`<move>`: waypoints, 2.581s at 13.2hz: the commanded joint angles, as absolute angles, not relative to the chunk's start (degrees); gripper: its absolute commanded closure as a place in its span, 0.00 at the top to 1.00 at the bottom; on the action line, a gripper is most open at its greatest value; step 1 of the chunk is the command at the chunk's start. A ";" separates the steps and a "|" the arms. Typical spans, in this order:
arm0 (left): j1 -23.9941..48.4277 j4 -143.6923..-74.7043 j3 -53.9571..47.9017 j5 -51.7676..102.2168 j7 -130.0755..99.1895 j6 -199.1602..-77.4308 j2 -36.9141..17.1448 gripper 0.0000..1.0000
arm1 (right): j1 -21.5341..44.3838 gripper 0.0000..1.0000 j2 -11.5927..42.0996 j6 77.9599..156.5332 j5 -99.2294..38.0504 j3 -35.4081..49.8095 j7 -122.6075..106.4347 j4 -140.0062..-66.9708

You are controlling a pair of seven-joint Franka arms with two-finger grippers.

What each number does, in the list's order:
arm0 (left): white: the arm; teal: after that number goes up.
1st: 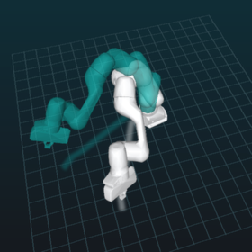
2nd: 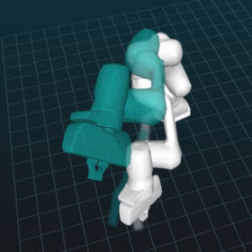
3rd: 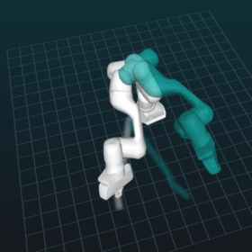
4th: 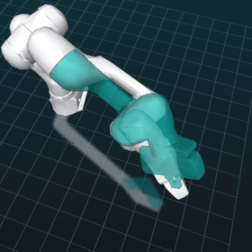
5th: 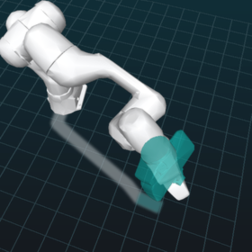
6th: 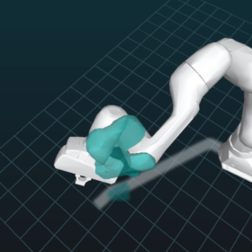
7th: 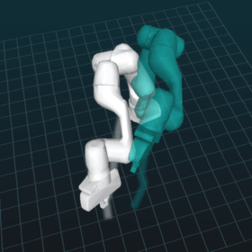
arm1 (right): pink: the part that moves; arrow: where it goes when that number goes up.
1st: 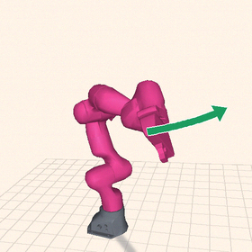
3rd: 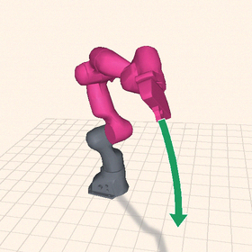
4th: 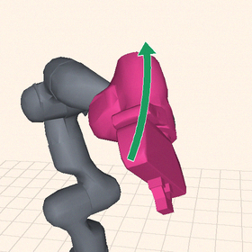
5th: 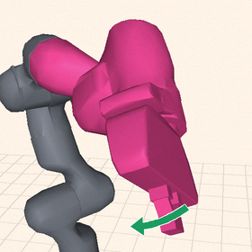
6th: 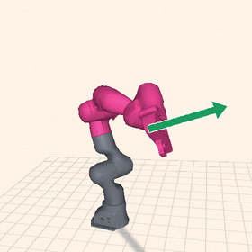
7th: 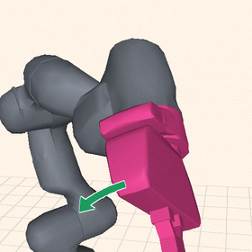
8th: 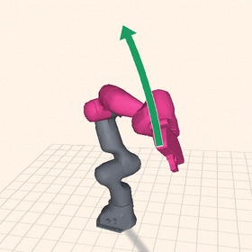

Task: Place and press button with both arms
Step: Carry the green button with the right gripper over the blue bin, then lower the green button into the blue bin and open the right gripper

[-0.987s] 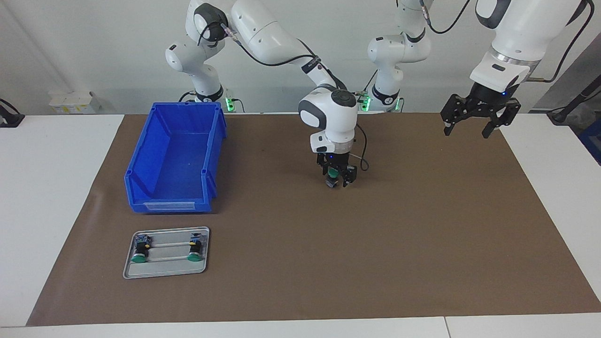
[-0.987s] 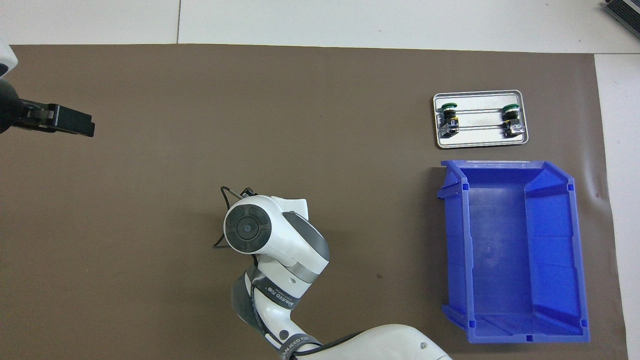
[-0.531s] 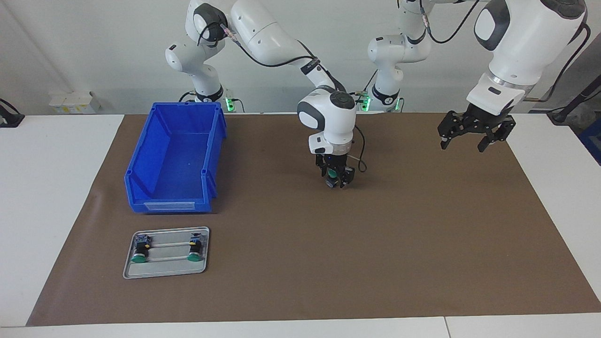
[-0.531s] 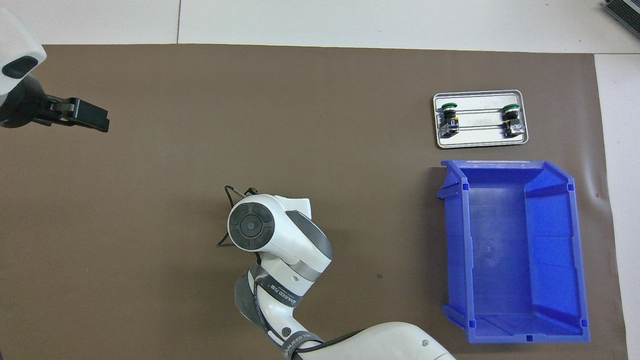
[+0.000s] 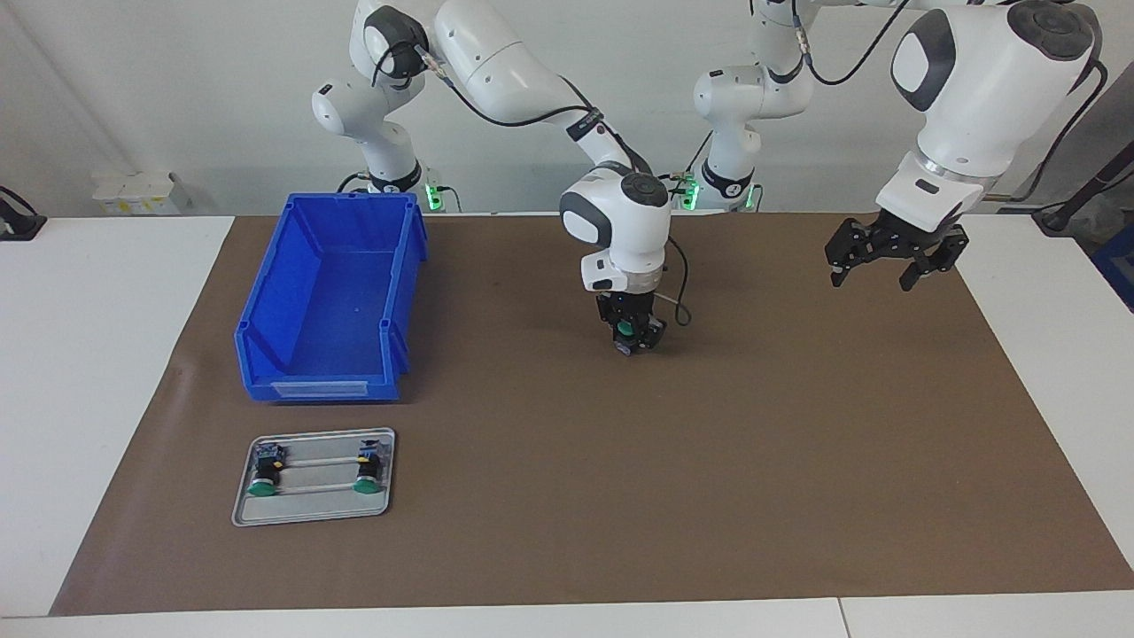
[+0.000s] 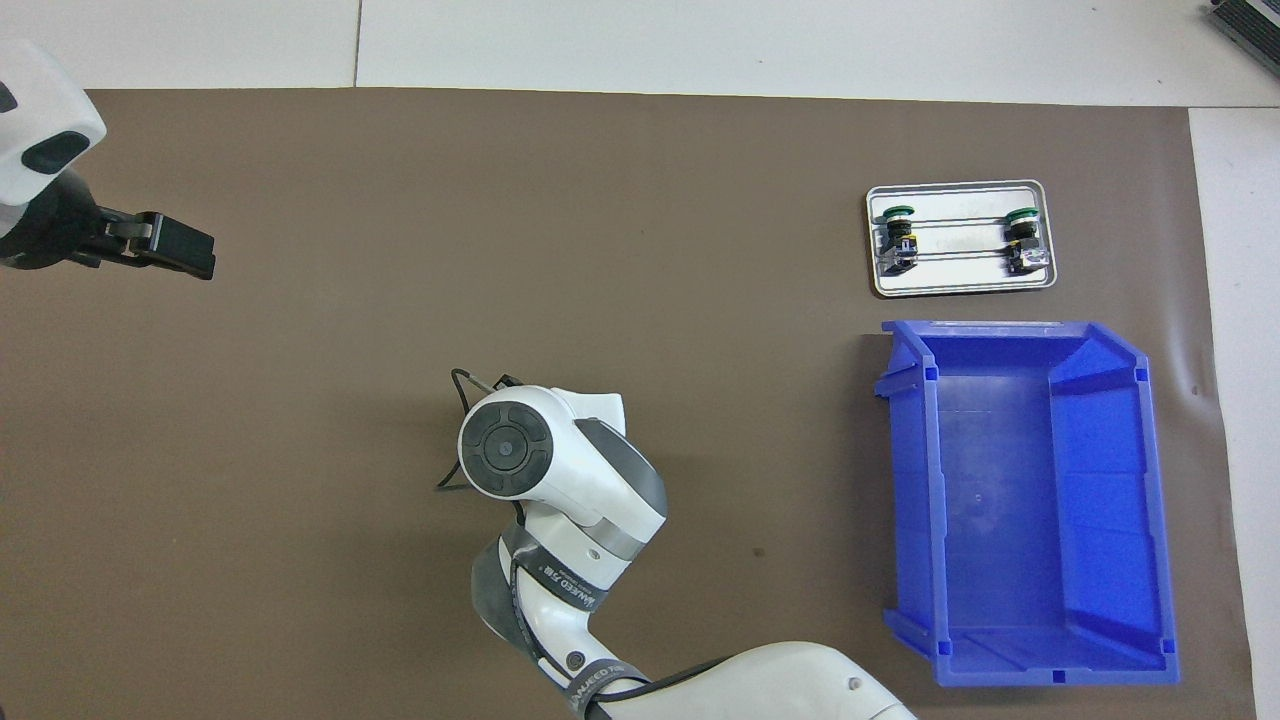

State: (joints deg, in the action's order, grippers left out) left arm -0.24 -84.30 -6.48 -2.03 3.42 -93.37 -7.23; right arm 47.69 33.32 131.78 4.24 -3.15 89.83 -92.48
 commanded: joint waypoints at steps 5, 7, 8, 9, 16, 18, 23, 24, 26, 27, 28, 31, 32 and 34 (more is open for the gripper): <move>-0.97 -88.68 -7.12 -3.34 4.04 -94.83 -4.13 1.00 | 36.06 0.00 20.85 122.20 4.31 -2.99 68.69 -94.04; -0.97 -88.68 -7.12 -3.34 4.22 -94.75 -4.13 1.00 | 30.27 0.00 16.63 116.75 4.31 -2.99 58.24 -94.13; -0.79 -88.68 -7.12 -3.34 4.04 -94.31 -4.04 1.00 | 27.62 0.00 15.05 114.37 4.31 -2.99 52.79 -94.13; -0.79 -88.68 -7.12 -3.34 3.78 -93.78 -3.96 1.00 | 24.73 0.00 13.29 112.95 4.31 -2.99 48.65 -94.39; -2.29 -88.68 -7.03 -3.34 3.69 -93.78 -3.60 1.00 | 4.07 0.00 -2.70 115.97 2.11 -2.99 12.79 -116.92; -2.29 -88.68 -7.03 -3.34 3.78 -93.78 -3.60 1.00 | -0.51 0.00 -6.05 123.28 0.19 -3.08 6.52 -126.08; -2.29 -88.68 -7.03 -3.34 3.78 -93.78 -3.60 1.00 | -0.70 0.00 -3.61 135.06 -2.99 -3.08 6.94 -134.02; -2.29 -88.68 -7.03 -3.34 3.69 -93.78 -3.60 1.00 | -0.62 0.00 -2.56 137.96 -3.08 -3.08 6.86 -135.43; -2.29 -88.68 -7.03 -3.34 3.69 -93.78 -3.60 1.00 | -0.62 0.00 -0.36 139.83 -3.34 -3.08 7.03 -135.97; -2.29 -88.68 -7.03 -3.34 3.78 -93.78 -3.60 1.00 | -0.62 0.00 0.08 140.18 -3.43 -3.08 7.12 -135.97; -2.29 -88.68 -7.03 -3.34 3.69 -93.78 -3.60 1.00 | -0.53 0.00 0.78 141.40 -3.51 -3.08 7.12 -135.97; -2.29 -88.68 -7.03 -3.34 3.69 -93.78 -3.60 1.00 | -0.35 0.59 2.63 142.73 -3.60 -2.99 7.29 -135.97; -2.29 -88.68 -7.03 -3.34 3.69 -93.78 -3.60 1.00 | -0.44 0.93 2.64 142.47 -3.60 -3.08 7.47 -135.79; -2.29 -88.68 -7.03 -3.34 3.78 -93.78 -3.52 1.00 | -0.44 1.00 2.11 141.95 -3.60 -3.08 7.47 -135.01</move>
State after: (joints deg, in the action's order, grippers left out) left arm -1.67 -86.78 -6.53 -2.35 3.43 -93.40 -5.16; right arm -0.23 2.72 141.68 -1.96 -3.49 7.50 -135.49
